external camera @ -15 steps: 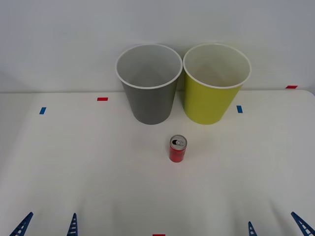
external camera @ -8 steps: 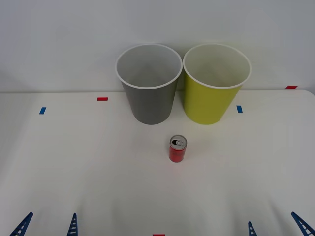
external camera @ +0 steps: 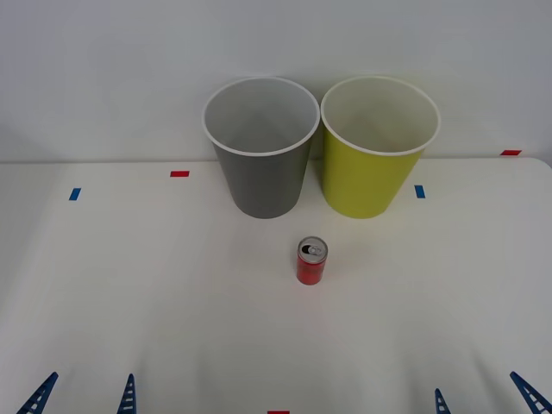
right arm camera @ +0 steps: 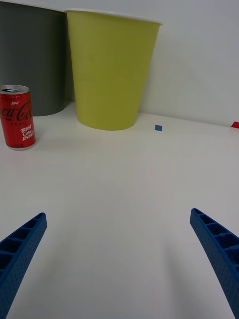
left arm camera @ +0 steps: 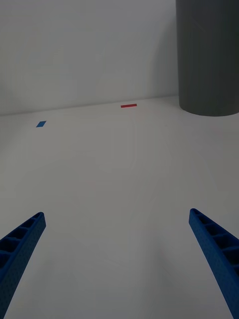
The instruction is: Put cans in the gray bin and PET bottles in the light green bin.
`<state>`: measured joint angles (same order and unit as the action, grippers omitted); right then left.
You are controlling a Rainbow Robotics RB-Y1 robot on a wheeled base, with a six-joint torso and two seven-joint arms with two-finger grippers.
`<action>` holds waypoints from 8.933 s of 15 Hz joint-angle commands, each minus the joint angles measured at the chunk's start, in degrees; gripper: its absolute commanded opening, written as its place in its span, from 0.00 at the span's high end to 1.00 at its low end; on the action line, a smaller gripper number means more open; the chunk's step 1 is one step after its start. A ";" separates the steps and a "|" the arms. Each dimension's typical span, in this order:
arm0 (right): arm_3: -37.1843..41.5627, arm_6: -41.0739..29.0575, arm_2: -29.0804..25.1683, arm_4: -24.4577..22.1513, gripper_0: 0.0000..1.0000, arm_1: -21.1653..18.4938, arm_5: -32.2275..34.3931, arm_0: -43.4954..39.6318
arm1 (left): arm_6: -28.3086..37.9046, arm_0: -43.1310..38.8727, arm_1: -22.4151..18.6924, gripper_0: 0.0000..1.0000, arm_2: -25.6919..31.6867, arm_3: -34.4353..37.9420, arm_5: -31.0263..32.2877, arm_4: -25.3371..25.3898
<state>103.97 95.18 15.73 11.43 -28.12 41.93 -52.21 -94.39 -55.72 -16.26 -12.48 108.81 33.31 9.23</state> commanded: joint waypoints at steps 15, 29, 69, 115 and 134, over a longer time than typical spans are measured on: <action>-0.61 -2.46 10.20 -0.35 0.00 -1.41 -6.68 13.45 | 0.00 0.00 0.00 0.00 0.00 0.00 0.00 0.00; -2.64 -2.98 12.04 -0.44 0.00 6.77 -21.54 29.53 | 0.00 0.00 0.00 0.00 0.00 0.00 0.00 0.00; -12.04 -3.16 13.45 -0.18 1.00 14.15 -28.74 46.23 | 0.00 0.00 0.00 0.00 0.00 0.00 0.00 0.00; -12.39 -15.29 0.09 3.08 1.00 21.01 -75.06 95.10 | 0.00 0.00 0.00 0.00 0.00 0.00 0.00 0.00; 8.17 -13.62 0.62 7.65 0.00 15.64 -90.18 88.95 | 0.00 0.00 0.00 0.00 0.00 0.00 0.00 0.00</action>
<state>108.09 82.01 16.65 16.43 -10.85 -46.23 40.11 -94.39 -55.72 -16.26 -12.48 108.81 33.31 9.23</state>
